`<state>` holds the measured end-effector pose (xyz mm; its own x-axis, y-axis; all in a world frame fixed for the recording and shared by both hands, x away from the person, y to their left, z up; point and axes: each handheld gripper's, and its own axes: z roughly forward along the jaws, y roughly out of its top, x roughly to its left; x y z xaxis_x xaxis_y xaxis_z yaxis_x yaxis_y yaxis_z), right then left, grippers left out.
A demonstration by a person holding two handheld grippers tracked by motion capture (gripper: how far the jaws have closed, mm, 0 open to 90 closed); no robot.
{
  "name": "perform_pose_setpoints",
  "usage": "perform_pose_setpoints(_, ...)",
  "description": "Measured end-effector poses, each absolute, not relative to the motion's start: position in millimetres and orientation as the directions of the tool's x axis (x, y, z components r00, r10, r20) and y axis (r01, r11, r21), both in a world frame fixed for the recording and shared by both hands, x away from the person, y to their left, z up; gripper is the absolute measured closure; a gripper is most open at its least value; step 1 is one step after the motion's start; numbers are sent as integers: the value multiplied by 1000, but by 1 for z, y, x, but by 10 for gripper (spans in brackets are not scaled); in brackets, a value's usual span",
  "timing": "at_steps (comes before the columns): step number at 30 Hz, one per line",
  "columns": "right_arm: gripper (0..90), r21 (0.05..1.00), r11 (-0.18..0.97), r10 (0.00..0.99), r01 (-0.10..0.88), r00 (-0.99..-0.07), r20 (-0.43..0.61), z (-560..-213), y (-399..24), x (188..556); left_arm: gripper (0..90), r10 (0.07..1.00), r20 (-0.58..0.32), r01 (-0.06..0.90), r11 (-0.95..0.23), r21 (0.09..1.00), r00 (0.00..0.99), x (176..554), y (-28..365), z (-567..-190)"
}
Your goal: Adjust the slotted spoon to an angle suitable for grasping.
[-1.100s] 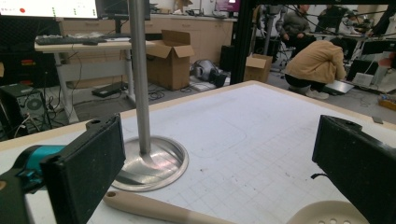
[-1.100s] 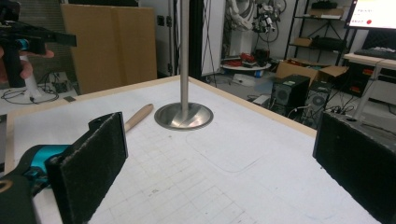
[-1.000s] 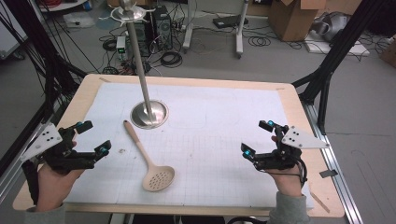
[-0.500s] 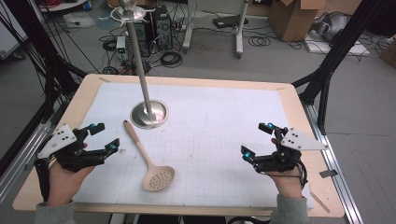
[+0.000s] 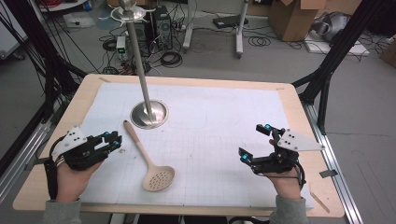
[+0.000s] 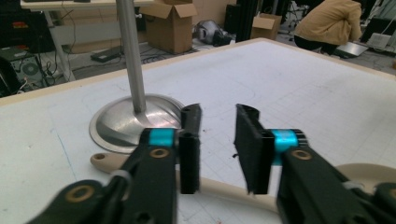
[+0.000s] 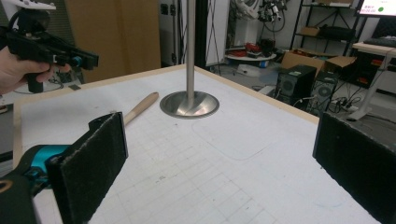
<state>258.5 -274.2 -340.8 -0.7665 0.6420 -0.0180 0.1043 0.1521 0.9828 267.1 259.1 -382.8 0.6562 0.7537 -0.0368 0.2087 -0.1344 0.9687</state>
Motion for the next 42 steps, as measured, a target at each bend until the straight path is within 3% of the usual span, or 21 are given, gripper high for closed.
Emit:
perform_pose_setpoints(5, 21, 981, 158, 643, 111, -766, -17, -342, -276, 256, 851, 742, -28, 230, -172, 958, 670, 275, 250, -394)
perform_pose_setpoints(11, 21, 979, 167, 644, 114, -765, -21, -344, -278, 253, 889, 726, -39, 250, -186, 950, 686, 282, 245, -403)
perform_pose_setpoints(42, 21, 975, 178, 663, 130, -749, -21, -347, -290, 241, 894, 664, -66, 352, -307, 884, 745, 305, 196, -437)
